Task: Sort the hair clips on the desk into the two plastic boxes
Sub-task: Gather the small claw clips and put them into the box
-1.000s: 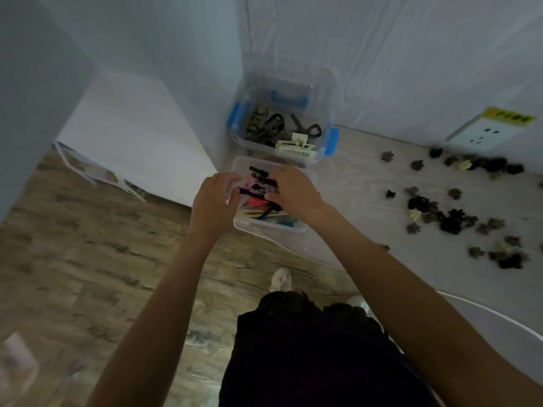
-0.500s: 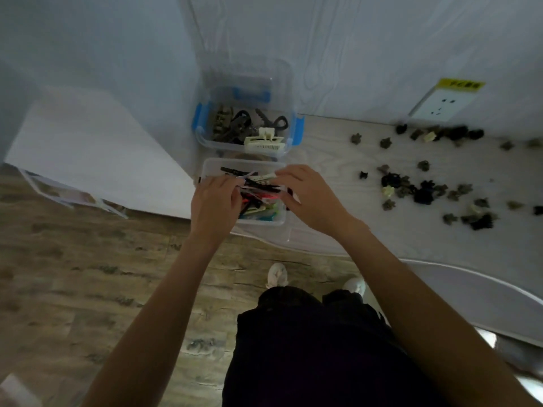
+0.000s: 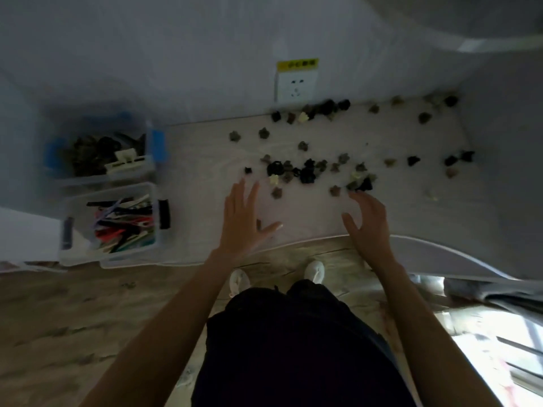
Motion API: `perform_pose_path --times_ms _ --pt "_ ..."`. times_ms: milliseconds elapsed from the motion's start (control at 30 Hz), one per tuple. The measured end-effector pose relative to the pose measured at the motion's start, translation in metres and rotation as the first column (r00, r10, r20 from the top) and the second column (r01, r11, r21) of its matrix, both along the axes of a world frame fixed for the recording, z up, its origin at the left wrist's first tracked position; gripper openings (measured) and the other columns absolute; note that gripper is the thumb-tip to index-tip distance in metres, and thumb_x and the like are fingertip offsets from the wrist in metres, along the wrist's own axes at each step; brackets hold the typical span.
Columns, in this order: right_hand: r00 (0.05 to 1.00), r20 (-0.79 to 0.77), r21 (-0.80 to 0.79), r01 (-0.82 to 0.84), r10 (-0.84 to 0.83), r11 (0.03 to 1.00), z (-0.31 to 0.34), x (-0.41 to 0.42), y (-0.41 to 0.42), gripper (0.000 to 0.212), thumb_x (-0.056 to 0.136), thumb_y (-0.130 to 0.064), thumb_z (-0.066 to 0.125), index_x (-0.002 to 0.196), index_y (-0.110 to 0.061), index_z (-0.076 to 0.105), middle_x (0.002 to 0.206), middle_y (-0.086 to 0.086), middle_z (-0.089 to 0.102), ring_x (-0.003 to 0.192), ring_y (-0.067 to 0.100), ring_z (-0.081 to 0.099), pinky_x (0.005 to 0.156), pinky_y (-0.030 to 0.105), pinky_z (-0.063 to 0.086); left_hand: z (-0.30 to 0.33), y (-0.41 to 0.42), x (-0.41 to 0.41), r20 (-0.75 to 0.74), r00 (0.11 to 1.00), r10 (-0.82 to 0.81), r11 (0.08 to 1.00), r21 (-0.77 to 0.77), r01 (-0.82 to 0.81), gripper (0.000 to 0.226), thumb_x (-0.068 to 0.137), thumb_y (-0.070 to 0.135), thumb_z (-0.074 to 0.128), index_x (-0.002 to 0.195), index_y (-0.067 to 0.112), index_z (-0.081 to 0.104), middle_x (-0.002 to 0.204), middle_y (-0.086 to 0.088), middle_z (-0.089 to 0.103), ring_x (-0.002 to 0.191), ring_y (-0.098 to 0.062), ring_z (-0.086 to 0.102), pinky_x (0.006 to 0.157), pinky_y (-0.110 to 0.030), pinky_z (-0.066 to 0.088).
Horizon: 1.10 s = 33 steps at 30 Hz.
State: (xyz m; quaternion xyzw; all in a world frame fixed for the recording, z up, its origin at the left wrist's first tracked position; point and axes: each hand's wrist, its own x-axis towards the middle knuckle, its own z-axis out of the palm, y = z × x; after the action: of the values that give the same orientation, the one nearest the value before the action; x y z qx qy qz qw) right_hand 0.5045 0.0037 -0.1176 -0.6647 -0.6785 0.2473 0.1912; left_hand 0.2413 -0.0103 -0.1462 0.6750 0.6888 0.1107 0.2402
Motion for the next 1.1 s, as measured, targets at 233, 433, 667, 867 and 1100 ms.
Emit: perform_pose_path --times_ms 233,433,667,867,1100 --pt "0.954 0.083 0.025 0.286 -0.287 0.958 -0.020 0.114 0.028 0.073 0.082 -0.055 0.040 0.140 -0.010 0.034 0.150 0.024 0.022 0.139 0.044 0.014 0.110 0.056 0.019 -0.013 0.037 0.068 -0.009 0.991 0.135 0.991 0.027 -0.134 0.089 0.084 0.064 0.044 0.148 0.018 0.002 0.157 -0.016 -0.003 0.145 -0.028 -0.006 0.119 -0.045 0.005" --pt "0.919 0.072 0.031 0.387 -0.388 0.922 -0.034 0.181 0.092 0.079 0.082 -0.057 0.036 0.142 -0.005 0.029 0.150 0.030 0.017 0.139 0.046 0.014 0.114 0.052 0.014 -0.016 0.087 0.118 0.010 0.994 0.104 0.988 0.112 -0.105 0.076 0.089 0.047 0.051 0.147 0.013 0.016 0.156 -0.016 0.008 0.145 -0.029 0.003 0.119 -0.044 0.005" --pt "0.938 -0.044 -0.004 0.344 -0.343 0.939 -0.041 0.193 0.139 0.062 0.090 -0.041 0.039 0.139 -0.003 0.033 0.148 0.027 0.023 0.136 0.043 0.025 0.114 0.052 0.023 -0.025 0.103 0.148 -0.039 0.999 0.016 0.987 0.163 -0.010 0.070 0.088 0.057 0.036 0.143 0.014 0.028 0.154 -0.012 0.021 0.144 -0.027 0.012 0.119 -0.042 0.006" --pt "0.991 -0.053 0.005 0.126 -0.125 0.992 -0.050 0.138 0.138 0.063 0.088 -0.045 0.035 0.132 0.000 0.041 0.147 0.025 0.028 0.140 0.039 0.018 0.116 0.041 0.016 -0.025 0.093 0.147 -0.048 0.999 0.025 0.981 0.193 -0.016 0.068 0.088 0.058 0.034 0.143 0.018 0.029 0.153 -0.009 0.024 0.144 -0.024 0.013 0.118 -0.047 0.004" --pt "0.970 -0.169 0.037 -0.170 0.173 0.985 -0.048 0.045 0.132 0.043 0.095 -0.025 0.045 0.134 -0.008 0.042 0.150 0.015 0.029 0.142 0.030 0.017 0.118 0.045 0.014 -0.022 0.083 0.135 -0.026 0.996 0.081 0.978 0.195 -0.075 0.072 0.084 0.060 0.036 0.143 0.019 0.029 0.154 -0.008 0.024 0.144 -0.024 0.012 0.118 -0.047 0.003"
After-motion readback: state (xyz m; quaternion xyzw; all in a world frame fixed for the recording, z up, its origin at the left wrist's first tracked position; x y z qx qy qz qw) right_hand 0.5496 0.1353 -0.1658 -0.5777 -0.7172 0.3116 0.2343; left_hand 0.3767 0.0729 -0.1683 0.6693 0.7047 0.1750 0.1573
